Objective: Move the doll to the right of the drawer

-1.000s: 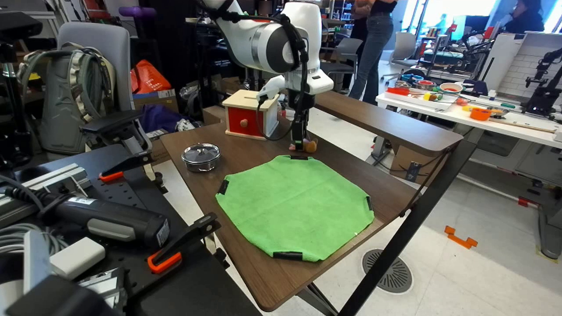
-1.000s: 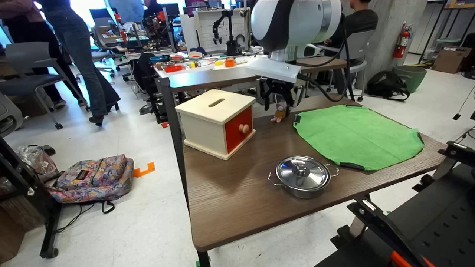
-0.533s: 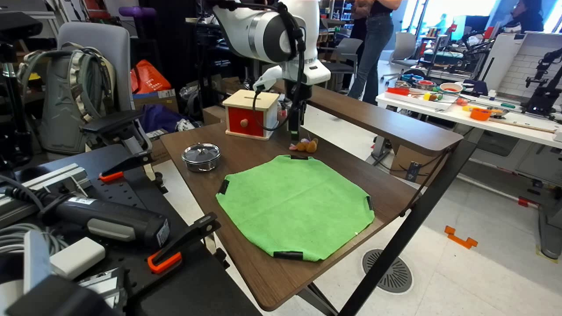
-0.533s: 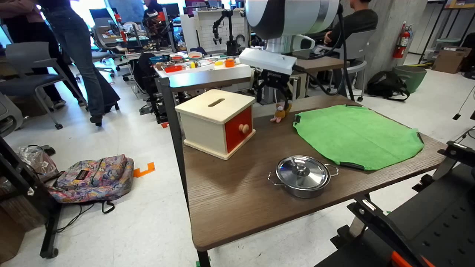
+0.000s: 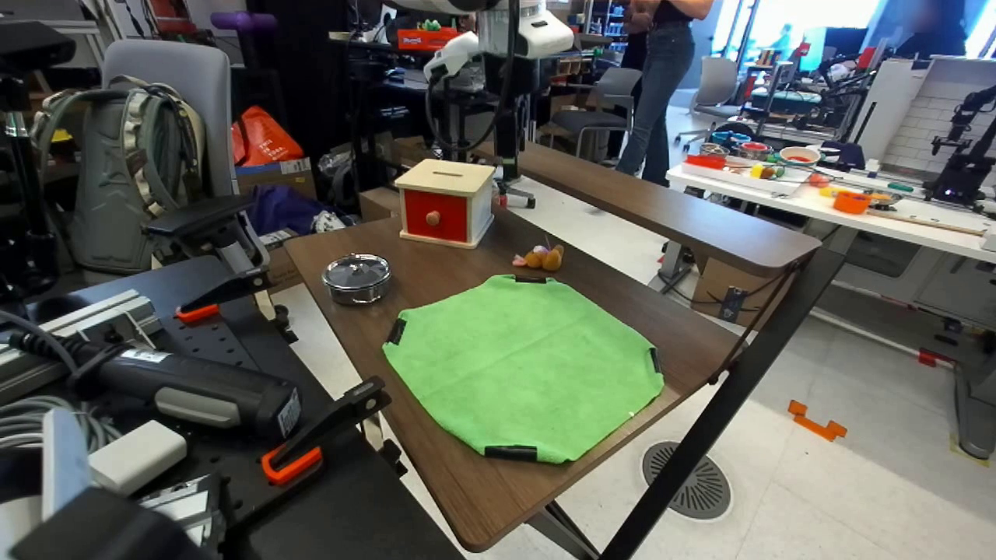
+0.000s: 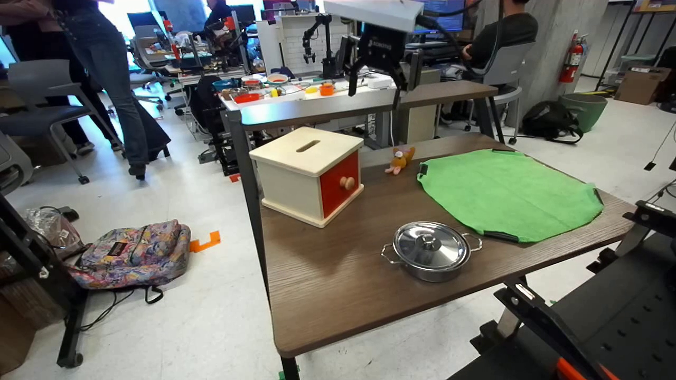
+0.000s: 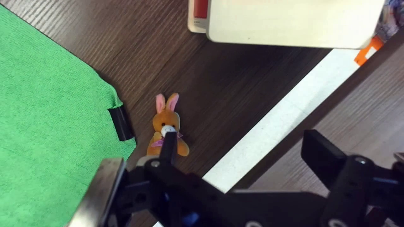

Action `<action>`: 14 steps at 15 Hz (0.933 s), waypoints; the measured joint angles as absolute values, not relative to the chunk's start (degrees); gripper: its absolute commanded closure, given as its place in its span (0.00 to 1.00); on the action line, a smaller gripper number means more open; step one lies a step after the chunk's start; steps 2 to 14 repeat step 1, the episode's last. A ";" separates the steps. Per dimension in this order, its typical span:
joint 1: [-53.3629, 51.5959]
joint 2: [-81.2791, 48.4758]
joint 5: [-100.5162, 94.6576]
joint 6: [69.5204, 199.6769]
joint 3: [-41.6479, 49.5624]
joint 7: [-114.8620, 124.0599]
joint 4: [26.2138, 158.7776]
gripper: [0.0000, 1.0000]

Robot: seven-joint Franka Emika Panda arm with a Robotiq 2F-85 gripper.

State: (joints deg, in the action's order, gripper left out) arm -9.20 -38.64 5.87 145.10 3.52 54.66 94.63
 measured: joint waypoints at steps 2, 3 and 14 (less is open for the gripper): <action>-9.20 -37.19 5.87 145.10 3.34 54.41 95.98 0.00; -9.20 -37.19 5.87 145.10 3.34 54.41 95.98 0.00; -9.20 -37.19 5.87 145.10 3.34 54.41 95.98 0.00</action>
